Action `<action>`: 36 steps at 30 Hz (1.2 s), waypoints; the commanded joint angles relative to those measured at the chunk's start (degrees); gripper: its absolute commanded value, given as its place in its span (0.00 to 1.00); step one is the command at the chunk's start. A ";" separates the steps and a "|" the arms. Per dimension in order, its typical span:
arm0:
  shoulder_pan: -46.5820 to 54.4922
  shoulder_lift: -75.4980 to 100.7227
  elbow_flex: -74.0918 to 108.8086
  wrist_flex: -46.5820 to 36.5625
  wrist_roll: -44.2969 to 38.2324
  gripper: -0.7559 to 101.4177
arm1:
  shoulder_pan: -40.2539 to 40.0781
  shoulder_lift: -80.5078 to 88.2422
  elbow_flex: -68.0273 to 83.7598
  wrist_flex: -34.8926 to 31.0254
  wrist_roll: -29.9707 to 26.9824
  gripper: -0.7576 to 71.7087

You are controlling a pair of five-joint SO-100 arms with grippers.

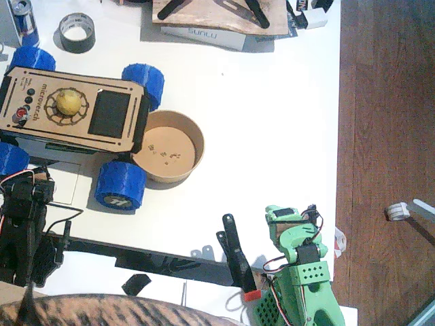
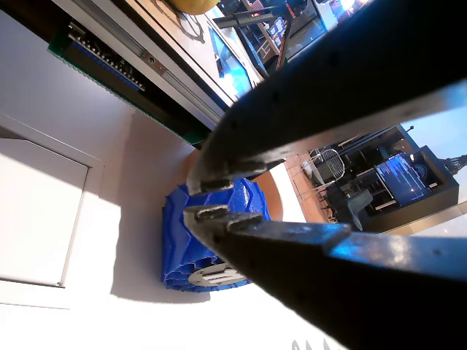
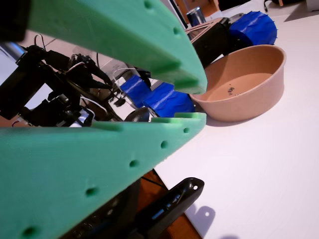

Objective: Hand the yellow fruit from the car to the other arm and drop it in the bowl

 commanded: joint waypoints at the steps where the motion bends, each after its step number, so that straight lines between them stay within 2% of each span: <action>1: -0.35 5.27 3.52 0.79 0.09 0.02 | -0.35 0.35 -2.64 0.26 0.18 0.01; 26: 0.09 5.27 3.69 0.09 0.09 0.03 | -0.79 0.35 -2.64 0.18 0.53 0.01; 28: 0.09 3.25 3.52 -2.37 0.00 0.05 | -0.70 0.35 -2.64 0.18 0.53 0.01; 32: 1.49 -12.30 -2.29 -11.60 0.00 0.07 | -0.53 0.35 -2.64 0.18 0.53 0.01; 36: 3.69 -22.50 -12.66 -14.41 0.09 0.08 | -0.53 0.35 -2.64 0.18 0.35 0.01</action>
